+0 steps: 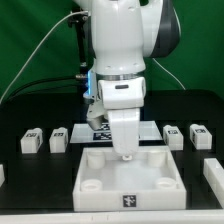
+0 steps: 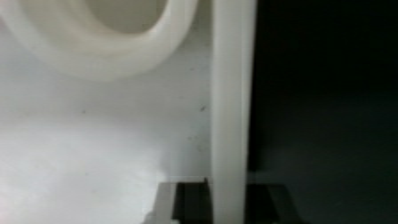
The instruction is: Assemble one leg
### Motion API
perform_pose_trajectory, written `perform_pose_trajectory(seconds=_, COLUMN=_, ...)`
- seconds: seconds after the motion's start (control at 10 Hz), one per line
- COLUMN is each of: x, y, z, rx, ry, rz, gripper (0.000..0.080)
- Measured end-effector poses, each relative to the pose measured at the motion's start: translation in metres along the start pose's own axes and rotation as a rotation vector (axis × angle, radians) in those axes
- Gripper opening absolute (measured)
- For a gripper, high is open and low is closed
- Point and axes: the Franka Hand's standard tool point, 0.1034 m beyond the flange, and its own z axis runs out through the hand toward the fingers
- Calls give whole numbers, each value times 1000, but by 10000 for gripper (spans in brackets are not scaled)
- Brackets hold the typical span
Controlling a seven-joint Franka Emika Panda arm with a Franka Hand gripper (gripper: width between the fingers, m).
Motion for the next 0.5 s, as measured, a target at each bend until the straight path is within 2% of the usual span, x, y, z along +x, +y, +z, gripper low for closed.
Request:
perform_pose_trajectory(seconds=0.3, x=38, y=29, z=-1, rx=-34, ry=26, rz=13, gripper=57)
perform_pose_trajectory(seconds=0.4, x=46, y=36, z=0, rx=-42, ry=31, rz=3, gripper=57)
perform_pose_trajectory(seconds=0.5, x=48, y=40, z=3, rx=-42, ry=31, rz=4, gripper=57)
